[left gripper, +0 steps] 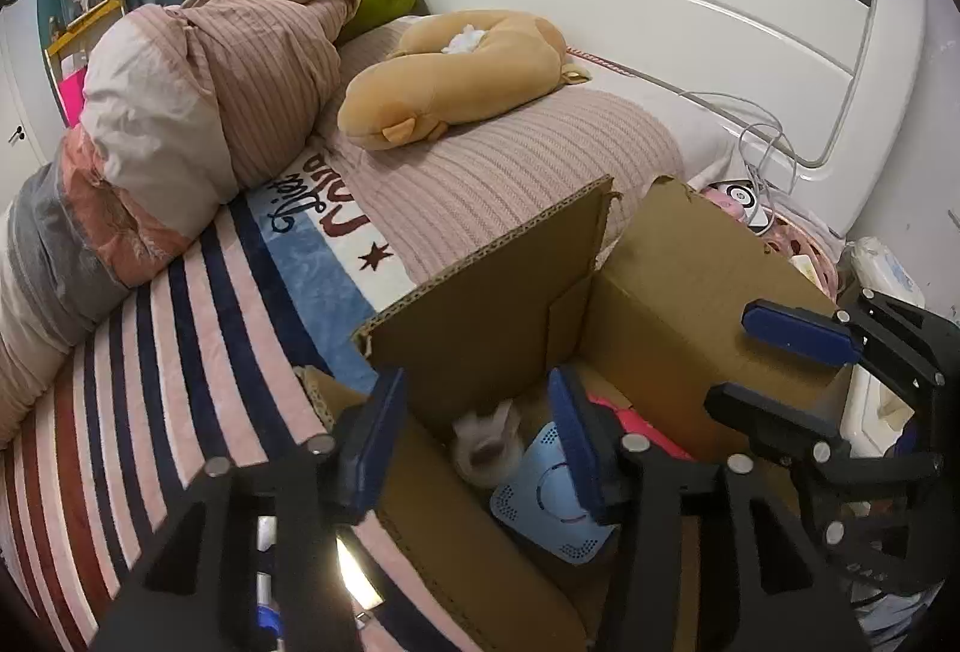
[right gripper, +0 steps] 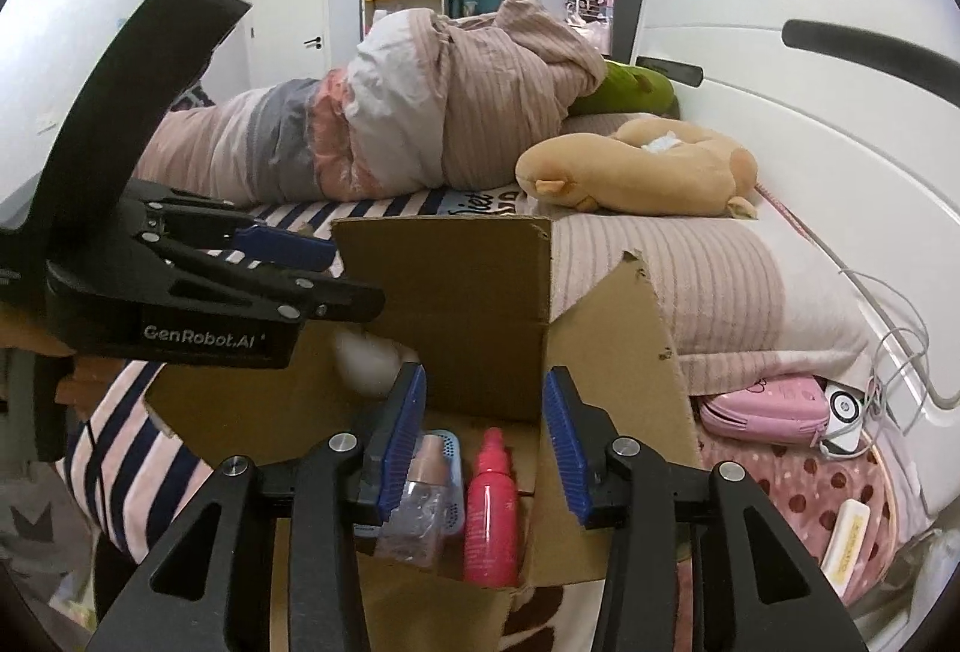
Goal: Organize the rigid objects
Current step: 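Carry both items into the box and open both grippers, then grasp the contact lens case with the left gripper while the right grasps the gold tube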
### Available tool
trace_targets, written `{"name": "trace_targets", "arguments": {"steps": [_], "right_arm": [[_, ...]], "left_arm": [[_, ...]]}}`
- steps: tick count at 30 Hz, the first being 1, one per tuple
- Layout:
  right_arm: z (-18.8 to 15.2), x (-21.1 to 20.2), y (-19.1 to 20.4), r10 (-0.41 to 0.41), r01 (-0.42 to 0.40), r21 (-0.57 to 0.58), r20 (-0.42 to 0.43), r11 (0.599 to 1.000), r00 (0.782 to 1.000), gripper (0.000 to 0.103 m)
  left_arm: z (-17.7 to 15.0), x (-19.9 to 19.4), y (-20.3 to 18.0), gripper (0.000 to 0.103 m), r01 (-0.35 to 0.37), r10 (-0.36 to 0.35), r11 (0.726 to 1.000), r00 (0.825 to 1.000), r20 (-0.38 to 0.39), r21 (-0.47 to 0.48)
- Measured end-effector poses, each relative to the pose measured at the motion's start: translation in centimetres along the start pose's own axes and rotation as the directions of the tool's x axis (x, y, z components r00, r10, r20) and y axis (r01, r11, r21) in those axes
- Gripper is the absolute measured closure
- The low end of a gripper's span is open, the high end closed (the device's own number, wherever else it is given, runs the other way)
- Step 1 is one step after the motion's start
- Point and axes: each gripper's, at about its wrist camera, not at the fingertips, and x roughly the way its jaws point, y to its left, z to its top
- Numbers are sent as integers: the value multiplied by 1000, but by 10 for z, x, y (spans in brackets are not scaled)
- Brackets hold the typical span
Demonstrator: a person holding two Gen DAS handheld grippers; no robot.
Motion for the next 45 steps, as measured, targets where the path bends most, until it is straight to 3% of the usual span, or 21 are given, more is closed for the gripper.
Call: {"name": "trace_targets", "arguments": {"steps": [5,12,18,22,26,31,36,39,42,45], "right_arm": [[-1,-2,1,-9,9,2,-6,1000,1000,66],[10,-17,22,15,-14,-25,28,1000,1000,66],[30,-26,77,178,-173,-80,50,982,983,66],[36,-17,131,269,-264,-128,25,956,963,66],[32,8,183,312,-316,-152,-50,937,949,66],[8,56,214,264,-285,-117,-167,951,950,66],[-19,113,205,161,-172,-22,-257,985,953,66],[-34,142,194,139,-139,22,-318,990,938,65],[-41,160,188,149,-141,48,-345,989,927,61],[-39,175,185,130,-124,40,-339,991,932,61]], "left_arm": [[-2,-12,4,50,-5,5,1000,1000,28,-13],[-21,-66,32,40,10,1,996,992,129,-86],[-61,-113,81,33,-49,82,984,979,185,-174],[-102,-123,125,32,-109,156,960,974,167,-259],[-146,-110,166,32,-125,176,928,977,118,-350],[-192,-75,192,32,-103,141,906,988,64,-410],[-220,-24,196,32,-50,44,879,999,-23,-474],[-225,0,190,32,-20,0,872,999,-41,-489],[-222,16,184,32,-16,-13,869,998,-55,-494],[-221,22,184,32,-29,2,870,998,-56,-492]]}}
